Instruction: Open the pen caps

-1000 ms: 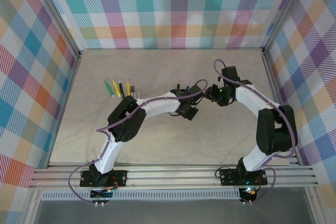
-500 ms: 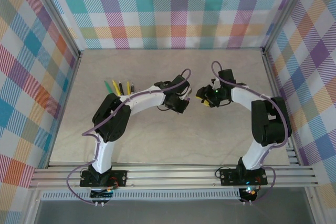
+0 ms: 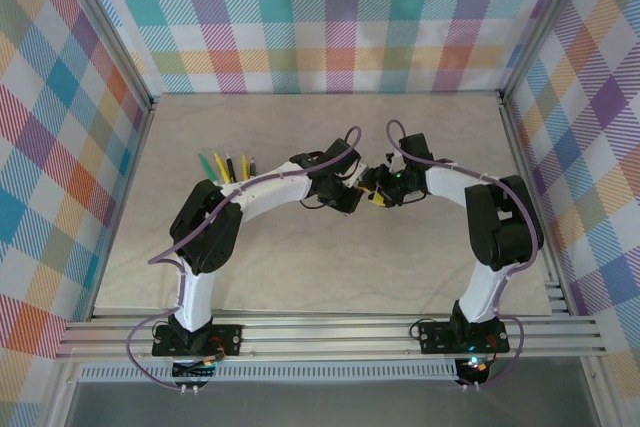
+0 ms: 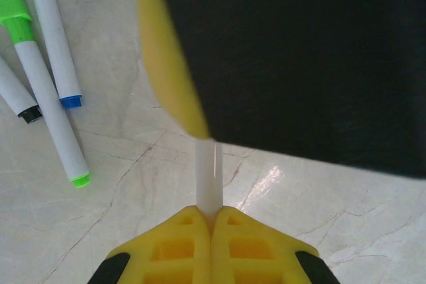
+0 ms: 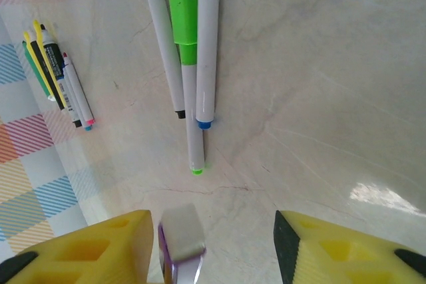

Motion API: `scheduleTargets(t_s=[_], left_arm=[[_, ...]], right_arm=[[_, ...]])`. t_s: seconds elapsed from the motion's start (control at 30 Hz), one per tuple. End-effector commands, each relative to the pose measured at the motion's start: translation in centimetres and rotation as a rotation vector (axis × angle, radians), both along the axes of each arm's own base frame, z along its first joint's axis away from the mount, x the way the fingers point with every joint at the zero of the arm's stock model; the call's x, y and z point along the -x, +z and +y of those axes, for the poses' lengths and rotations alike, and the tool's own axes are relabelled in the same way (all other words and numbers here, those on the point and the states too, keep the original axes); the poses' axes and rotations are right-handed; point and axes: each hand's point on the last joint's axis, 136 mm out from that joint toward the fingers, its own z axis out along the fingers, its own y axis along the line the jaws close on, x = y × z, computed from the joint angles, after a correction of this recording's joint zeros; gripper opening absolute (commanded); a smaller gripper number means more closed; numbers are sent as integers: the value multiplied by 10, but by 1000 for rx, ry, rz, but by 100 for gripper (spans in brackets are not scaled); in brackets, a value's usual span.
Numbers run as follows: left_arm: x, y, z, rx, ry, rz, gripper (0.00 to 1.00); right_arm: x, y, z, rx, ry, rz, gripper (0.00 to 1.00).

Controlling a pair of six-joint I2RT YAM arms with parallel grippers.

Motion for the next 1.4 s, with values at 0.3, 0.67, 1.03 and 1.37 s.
scheduleTargets(t_s=[0.3, 0.67, 1.03, 1.37], left_arm=[[5, 15, 3, 29, 7, -1, 0], [5, 11, -5, 48, 21, 13, 17], [1, 6, 6, -7, 56, -4, 8], [6, 3, 12, -20, 52, -2, 0]], right_arm=[[-13, 16, 12, -28, 8, -35, 0], [-7, 31, 29, -61, 44, -65, 0], [1, 32, 41, -115, 76, -39, 0], [5, 36, 38, -89, 86, -50, 0]])
